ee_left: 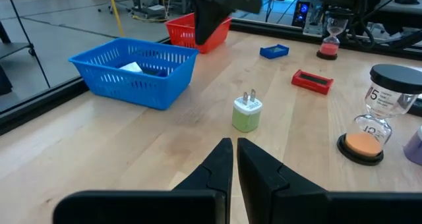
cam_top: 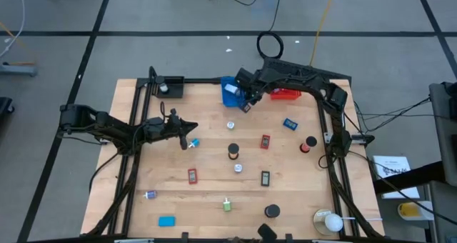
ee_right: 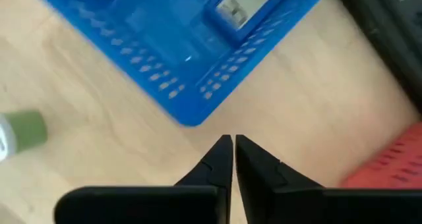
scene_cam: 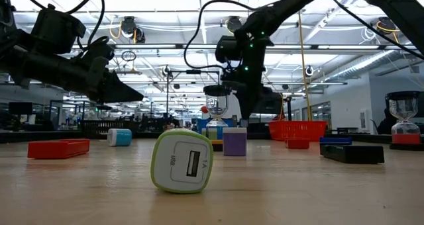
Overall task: Pick & Place Office items
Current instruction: Adjust the blue basket, then put the blue charger adapter into the red basket
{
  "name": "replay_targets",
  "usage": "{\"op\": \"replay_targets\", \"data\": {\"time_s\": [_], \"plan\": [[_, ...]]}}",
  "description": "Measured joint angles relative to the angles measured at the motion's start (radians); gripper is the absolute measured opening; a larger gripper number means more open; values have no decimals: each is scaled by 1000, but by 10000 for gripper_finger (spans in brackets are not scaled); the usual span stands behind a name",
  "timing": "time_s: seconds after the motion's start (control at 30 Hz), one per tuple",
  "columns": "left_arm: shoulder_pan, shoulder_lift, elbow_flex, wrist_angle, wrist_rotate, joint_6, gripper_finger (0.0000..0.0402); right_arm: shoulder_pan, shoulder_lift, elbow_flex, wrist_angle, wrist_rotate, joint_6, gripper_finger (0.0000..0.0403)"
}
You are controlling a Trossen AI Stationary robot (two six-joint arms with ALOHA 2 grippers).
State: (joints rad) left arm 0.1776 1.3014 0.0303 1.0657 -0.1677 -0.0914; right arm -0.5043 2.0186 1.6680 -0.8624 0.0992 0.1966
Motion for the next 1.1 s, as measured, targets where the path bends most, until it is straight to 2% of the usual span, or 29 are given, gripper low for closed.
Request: {"op": "replay_targets", "data": {"time_s": [0.23, 0.37, 0.57, 0.8, 0.9, 1.1], "plan": [[0, 0, 0, 0, 0, 0, 31, 9, 1, -53, 110, -60, 0, 3], [0, 0, 0, 0, 0, 0, 31, 9, 0, -53, 138, -104, 0, 1], [0, 0, 0, 0, 0, 0, 31, 9, -2, -53, 142, -112, 3, 1], [0, 0, 0, -24, 0, 0, 31, 23, -139, -78, 76, -76, -82, 1], [0, 0, 0, -34, 0, 0, 31, 45, -271, -184, 184, -48, -124, 1], [0, 0, 1, -40, 1, -31, 31, 104, -573, -566, 559, -76, -163, 1]]}}
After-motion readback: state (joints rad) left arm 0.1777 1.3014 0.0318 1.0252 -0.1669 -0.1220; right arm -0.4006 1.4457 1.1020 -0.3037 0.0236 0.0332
